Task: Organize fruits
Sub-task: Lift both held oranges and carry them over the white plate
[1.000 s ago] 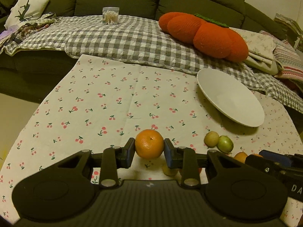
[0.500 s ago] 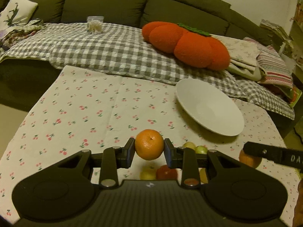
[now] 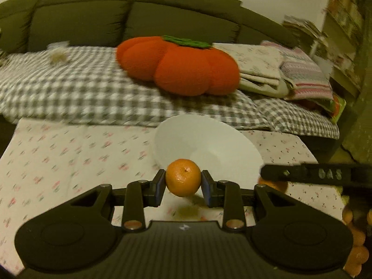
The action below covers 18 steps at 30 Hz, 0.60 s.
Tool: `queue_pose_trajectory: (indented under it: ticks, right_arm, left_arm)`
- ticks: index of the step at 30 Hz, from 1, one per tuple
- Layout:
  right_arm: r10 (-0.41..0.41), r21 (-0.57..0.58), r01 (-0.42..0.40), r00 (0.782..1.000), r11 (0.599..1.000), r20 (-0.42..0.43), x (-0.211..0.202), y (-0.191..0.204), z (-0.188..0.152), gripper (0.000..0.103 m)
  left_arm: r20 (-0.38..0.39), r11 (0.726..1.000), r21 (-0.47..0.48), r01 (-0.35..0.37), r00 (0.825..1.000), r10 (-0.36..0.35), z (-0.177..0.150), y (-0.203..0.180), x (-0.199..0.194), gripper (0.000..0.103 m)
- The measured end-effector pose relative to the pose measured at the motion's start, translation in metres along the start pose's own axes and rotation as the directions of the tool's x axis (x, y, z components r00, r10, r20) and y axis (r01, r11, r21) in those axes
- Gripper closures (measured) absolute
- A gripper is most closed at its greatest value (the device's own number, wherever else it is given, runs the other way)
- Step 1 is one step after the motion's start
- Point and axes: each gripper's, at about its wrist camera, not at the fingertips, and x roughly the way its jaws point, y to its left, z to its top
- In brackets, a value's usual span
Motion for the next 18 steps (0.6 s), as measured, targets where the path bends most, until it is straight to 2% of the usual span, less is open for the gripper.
queue_pose_trajectory:
  ticks: [9, 18]
  right_arm:
    - [-0.032, 0.015, 0.032, 0.999, 0.999, -0.005, 0.040, -0.021, 0.027, 0.068]
    - [-0.045, -0.057, 0.043, 0.998, 0.997, -0.041, 0.081, -0.014, 0.029, 0.068]
  left_arm:
    - [-0.034, 0.993, 0.120, 0.019, 0.999, -0.015, 0.002, -0.028, 0.057, 0.072]
    - [-0.061, 0.982, 0.190, -0.002, 0.998, 0.014, -0.003, -0.035, 0.083, 0.072]
